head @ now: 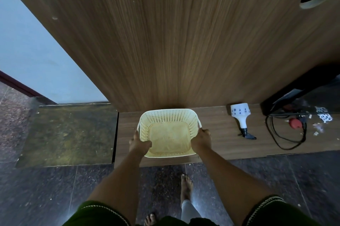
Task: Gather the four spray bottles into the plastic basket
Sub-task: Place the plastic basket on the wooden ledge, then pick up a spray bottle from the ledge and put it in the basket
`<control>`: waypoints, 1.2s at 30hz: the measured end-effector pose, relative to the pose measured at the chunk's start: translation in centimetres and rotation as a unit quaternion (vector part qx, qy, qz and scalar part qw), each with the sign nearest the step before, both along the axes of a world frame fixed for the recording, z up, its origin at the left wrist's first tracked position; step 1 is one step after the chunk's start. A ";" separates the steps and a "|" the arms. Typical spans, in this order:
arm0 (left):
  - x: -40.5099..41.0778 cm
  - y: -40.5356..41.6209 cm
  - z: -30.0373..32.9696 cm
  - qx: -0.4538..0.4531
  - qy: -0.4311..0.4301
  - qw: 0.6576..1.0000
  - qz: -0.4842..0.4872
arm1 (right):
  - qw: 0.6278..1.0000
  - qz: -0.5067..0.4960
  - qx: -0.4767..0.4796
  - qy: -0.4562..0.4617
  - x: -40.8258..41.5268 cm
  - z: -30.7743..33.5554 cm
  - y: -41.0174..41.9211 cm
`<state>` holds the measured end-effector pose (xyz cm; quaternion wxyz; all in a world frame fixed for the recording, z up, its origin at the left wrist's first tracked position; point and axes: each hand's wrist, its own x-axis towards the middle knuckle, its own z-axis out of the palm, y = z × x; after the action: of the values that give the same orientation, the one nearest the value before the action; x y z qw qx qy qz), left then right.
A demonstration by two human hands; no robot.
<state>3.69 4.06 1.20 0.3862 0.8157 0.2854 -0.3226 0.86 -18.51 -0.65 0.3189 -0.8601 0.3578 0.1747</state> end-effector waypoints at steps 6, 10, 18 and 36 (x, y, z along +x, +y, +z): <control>-0.2 1.3 0.3 0.041 0.013 0.997 -0.066 | 1.000 0.028 0.008 -0.011 -0.6 -0.2 0.9; 0.0 1.6 0.3 0.060 0.020 0.991 -0.119 | 0.999 0.029 0.008 -0.016 -0.9 -0.5 0.6; -0.8 -0.1 0.7 0.230 -0.039 0.935 -0.266 | 0.996 -0.023 0.007 -0.080 -1.2 0.1 -0.3; 4.3 -22.8 -1.6 0.082 -0.279 0.830 -0.476 | 0.961 -0.275 -0.011 0.038 -6.6 -4.0 -20.8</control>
<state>7.96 -18.72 -0.38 0.1799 0.9343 -0.2330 -0.2010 -5.75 -39.29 -4.62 0.3314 -0.7246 0.5944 0.1082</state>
